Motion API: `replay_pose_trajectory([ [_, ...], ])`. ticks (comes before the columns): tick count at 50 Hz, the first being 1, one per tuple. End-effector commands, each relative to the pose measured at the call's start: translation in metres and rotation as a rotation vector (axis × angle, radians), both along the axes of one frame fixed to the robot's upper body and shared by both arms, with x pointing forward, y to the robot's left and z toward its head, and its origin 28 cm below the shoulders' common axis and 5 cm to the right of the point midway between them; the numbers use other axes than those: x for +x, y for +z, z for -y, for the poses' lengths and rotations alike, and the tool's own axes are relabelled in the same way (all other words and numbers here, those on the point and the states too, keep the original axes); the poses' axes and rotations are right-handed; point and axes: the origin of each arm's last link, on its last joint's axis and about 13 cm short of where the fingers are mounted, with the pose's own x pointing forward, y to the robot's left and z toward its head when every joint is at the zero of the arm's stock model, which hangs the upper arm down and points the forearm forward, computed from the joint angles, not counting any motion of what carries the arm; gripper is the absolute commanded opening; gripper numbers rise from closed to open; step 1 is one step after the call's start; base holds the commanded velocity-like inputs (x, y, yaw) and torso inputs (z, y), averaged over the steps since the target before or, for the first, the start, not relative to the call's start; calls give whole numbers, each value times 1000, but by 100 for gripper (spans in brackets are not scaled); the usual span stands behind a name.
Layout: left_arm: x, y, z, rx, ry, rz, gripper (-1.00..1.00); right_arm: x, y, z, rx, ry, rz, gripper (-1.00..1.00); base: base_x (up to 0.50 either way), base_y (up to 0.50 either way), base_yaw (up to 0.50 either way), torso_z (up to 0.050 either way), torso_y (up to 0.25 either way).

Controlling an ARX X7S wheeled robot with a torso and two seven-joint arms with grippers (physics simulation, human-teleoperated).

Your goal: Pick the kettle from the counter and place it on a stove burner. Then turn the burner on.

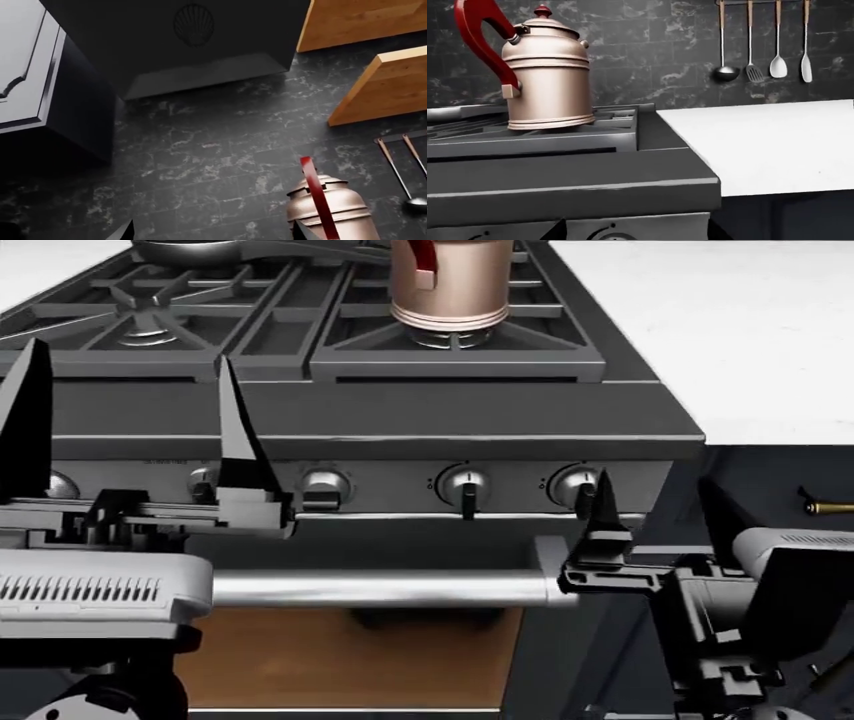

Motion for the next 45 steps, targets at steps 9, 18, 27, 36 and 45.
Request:
replay_pose_trajectory([
  [9,-1,-1,1,11,-7,3,100,16,-4,-3,30,74,-231,100,0,0,0,0,0],
  [18,-2,-1,1,4,-27,-14,100,20,-6,-4,33,77,-287,100,0,0,0,0,0],
  [27,-3,-1,2,-5,-52,-26,100,27,-9,-3,46,73,-328,100,0,0,0,0,0],
  [36,-3,-2,3,12,-50,-31,100,37,-10,-2,47,65,-351,100,0,0,0,0,0],
  [45,-3,-1,3,20,-48,-32,100,44,-10,-3,40,64,-364,100,0,0,0,0,0],
])
